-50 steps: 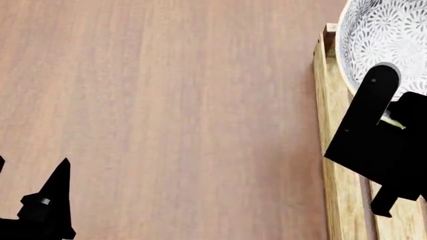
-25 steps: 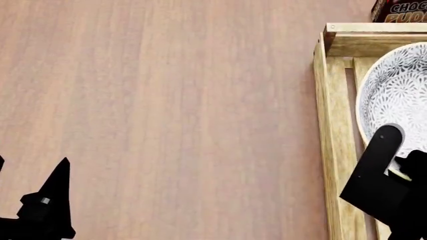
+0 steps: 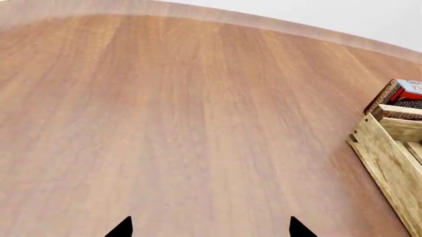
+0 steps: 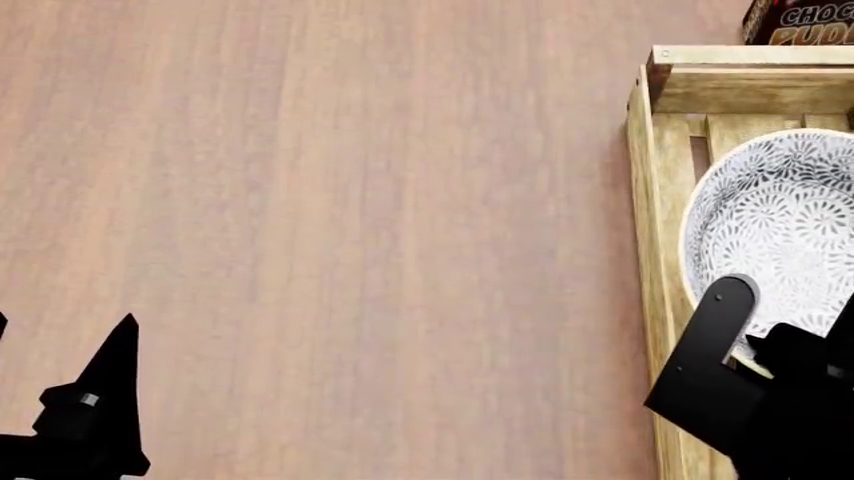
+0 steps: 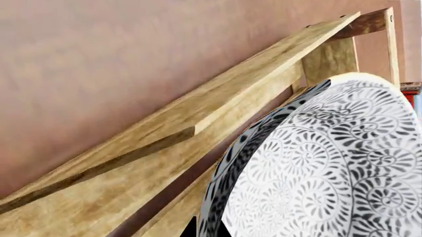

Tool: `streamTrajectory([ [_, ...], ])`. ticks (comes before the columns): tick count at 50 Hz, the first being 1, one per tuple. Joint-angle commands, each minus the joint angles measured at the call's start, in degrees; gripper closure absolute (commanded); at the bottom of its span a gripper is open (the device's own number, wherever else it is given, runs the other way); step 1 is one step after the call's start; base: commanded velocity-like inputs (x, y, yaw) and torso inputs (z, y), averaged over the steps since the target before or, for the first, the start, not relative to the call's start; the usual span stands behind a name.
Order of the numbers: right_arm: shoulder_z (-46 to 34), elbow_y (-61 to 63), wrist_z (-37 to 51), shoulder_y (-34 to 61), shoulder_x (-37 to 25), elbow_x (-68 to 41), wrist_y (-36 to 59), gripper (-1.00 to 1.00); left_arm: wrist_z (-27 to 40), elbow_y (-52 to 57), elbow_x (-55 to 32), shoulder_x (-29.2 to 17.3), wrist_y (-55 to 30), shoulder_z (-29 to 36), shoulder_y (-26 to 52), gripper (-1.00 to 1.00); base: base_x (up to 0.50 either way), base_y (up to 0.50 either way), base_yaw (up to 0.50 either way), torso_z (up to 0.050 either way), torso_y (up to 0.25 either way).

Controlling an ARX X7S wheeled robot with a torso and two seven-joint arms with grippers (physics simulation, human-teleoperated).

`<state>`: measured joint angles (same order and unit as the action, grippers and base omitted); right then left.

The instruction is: Pick up the bowl on the left and put it in the tray.

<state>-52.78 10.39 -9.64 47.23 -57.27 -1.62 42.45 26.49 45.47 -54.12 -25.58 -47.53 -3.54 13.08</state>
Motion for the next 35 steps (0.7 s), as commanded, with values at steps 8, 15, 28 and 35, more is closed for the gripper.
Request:
streamTrajectory([
  [8, -0.60, -6.45, 0.74, 0.31, 3.09, 2.20, -3.16, 1.00, 0.46, -0.10, -0.09, -0.28, 0.21, 0.45, 0.02, -1.00, 0.00, 0.00, 0.00, 0.000, 0.000],
  [15, -0.98, -7.76, 0.88, 0.40, 3.98, 2.57, -3.82, 1.00, 0.42, -0.20, -0.04, -0.39, 0.51, 0.52, -0.15, -1.00, 0.00, 0.00, 0.00, 0.000, 0.000],
  [28, -1.00, -8.80, 1.27, -0.23, 4.32, 2.41, -4.26, 1.00, 0.57, -0.40, -0.05, -0.58, 0.74, 0.85, -0.09, -1.00, 0.00, 0.00, 0.00, 0.000, 0.001],
  [35, -0.93, -8.73, 1.31, -0.49, 4.30, 2.24, -4.20, 1.00, 0.68, -0.53, 0.07, -0.67, 0.85, 1.09, -0.06, -1.00, 0.00, 0.00, 0.00, 0.000, 0.000],
])
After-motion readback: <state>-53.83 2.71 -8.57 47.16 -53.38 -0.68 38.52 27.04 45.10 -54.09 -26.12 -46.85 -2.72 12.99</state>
